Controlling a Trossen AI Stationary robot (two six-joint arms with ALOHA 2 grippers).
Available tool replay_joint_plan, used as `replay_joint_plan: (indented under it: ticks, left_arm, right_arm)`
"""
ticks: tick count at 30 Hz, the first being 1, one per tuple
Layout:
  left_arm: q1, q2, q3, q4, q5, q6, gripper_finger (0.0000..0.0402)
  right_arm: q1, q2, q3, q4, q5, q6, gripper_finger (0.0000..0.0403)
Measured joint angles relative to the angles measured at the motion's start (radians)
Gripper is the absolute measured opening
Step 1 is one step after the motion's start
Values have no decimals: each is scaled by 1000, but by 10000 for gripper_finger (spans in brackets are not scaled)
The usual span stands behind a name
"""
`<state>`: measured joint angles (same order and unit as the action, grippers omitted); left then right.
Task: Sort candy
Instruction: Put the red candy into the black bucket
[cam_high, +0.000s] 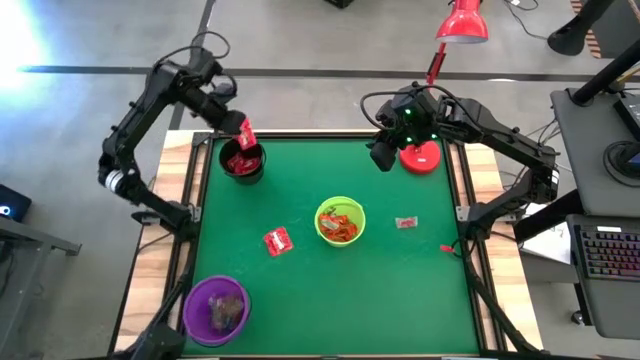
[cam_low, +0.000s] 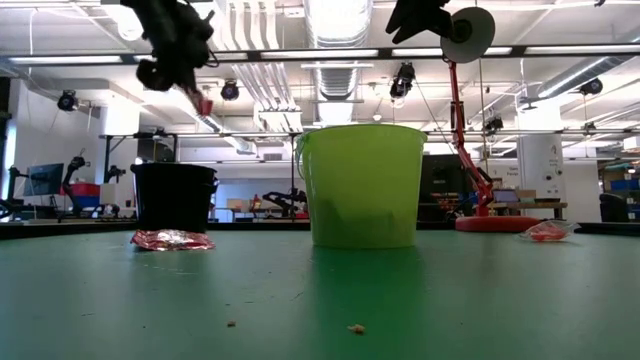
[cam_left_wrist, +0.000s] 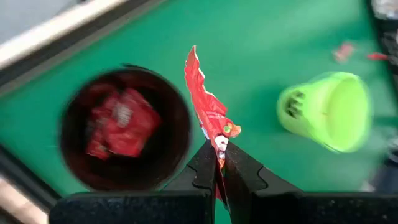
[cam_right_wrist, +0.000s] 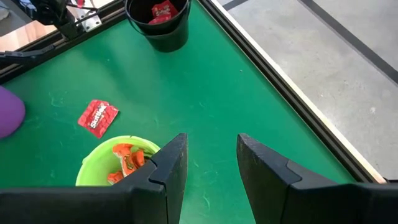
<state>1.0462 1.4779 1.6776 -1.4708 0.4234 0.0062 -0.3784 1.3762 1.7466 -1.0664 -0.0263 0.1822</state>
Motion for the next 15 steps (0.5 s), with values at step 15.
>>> replay_joint_plan:
  ticks: [15]
  left_arm:
    - [8, -94, -359, 188, -180, -20, 0]
  right_arm:
    - [0, 0, 0, -7, -8, -3, 132]
